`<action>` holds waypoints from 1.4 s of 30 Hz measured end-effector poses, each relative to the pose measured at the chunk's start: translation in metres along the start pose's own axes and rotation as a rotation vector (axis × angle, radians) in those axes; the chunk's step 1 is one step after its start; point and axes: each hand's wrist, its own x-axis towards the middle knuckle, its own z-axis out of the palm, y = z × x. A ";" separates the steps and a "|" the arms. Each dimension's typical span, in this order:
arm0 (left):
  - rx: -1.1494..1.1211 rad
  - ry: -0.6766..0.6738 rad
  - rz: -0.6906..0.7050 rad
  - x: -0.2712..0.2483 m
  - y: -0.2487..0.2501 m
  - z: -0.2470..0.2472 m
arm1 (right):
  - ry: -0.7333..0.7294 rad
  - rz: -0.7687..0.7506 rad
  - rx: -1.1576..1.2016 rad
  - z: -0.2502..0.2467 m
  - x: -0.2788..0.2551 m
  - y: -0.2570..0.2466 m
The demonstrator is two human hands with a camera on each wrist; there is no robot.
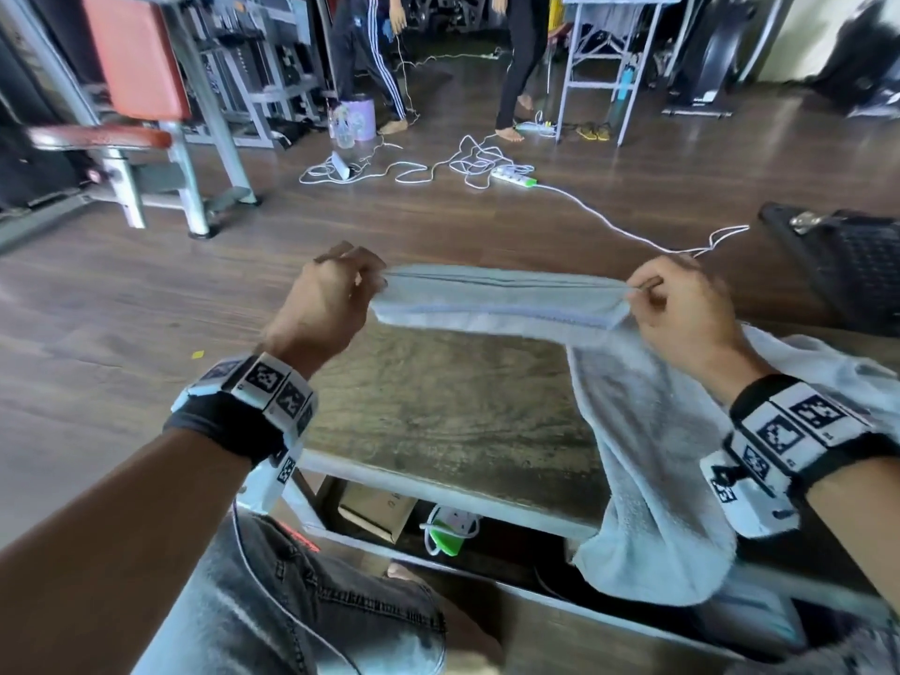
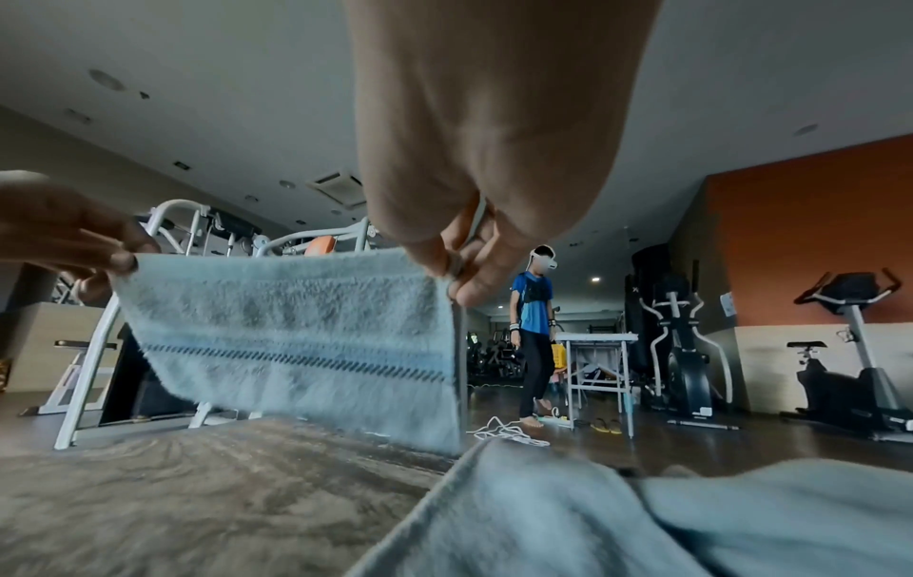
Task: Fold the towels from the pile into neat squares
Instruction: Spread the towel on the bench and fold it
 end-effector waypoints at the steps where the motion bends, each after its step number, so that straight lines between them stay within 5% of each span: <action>1: -0.011 0.015 0.054 -0.007 0.006 -0.001 | 0.049 -0.021 -0.004 -0.011 -0.010 0.003; 4: -0.076 -0.084 0.095 -0.041 0.020 0.010 | 0.028 -0.055 -0.010 -0.034 -0.053 0.020; 9: -0.071 -0.576 -0.118 -0.112 0.032 0.055 | -0.536 0.179 -0.066 -0.040 -0.134 0.056; 14: -0.034 -0.423 -0.388 -0.132 0.041 0.082 | -0.408 0.405 -0.009 -0.030 -0.156 0.061; 23: 0.138 -0.467 -0.665 -0.126 0.065 0.078 | -0.401 0.584 -0.084 -0.013 -0.151 0.042; 29: 0.048 -0.365 -0.691 -0.123 0.066 0.066 | -0.354 0.544 -0.099 -0.029 -0.143 0.038; 38: 0.057 -0.461 -0.686 -0.138 0.054 0.082 | -0.524 0.597 -0.181 -0.034 -0.144 0.040; 42: 0.145 -0.428 -0.550 -0.135 0.061 0.080 | -0.468 0.517 -0.275 -0.028 -0.150 0.043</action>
